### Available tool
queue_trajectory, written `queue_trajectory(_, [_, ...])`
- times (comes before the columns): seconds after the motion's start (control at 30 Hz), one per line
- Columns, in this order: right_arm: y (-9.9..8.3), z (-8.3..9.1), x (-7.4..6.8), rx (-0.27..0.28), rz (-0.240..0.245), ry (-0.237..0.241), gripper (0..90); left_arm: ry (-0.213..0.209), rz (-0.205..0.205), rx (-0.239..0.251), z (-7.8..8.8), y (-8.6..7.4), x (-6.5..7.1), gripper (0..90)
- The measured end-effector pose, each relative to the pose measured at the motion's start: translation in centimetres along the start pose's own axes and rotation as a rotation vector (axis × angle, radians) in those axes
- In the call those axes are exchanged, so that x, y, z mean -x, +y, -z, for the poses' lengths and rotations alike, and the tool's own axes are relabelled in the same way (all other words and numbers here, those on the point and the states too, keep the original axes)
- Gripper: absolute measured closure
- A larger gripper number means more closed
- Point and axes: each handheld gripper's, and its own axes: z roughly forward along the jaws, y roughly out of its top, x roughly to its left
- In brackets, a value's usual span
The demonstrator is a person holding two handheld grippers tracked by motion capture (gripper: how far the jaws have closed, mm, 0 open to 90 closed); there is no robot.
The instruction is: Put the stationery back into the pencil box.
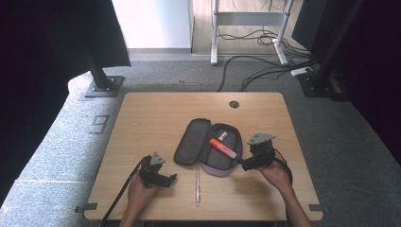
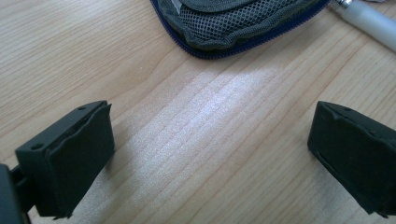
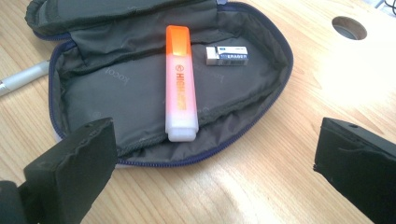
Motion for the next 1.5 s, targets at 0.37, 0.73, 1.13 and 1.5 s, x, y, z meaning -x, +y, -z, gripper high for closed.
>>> queue_trajectory(0.37, [-2.5, 0.4, 0.4, 0.001, -0.039, -0.033, 0.0, 0.0, 0.0, 0.0, 0.0, 0.0, 0.0, 0.3])
queue_trajectory(0.73, [-5.1, 0.2, 1.0, -0.005, -0.096, -0.049, 0.8, 0.001, 0.001, 0.001, 0.0, 0.0, 0.0, 0.2])
queue_trajectory(1.13, [-7.3, -0.9, 1.1, -0.048, -0.13, -0.048, 1.0, -0.004, -0.008, -0.003, 0.1, -0.1, 0.2, 1.1])
queue_trajectory(1.5, [-8.4, -1.7, 1.2, -0.046, -0.158, 0.001, 0.0, 0.035, -0.024, -0.005, 0.7, 0.0, 1.1, 3.4])
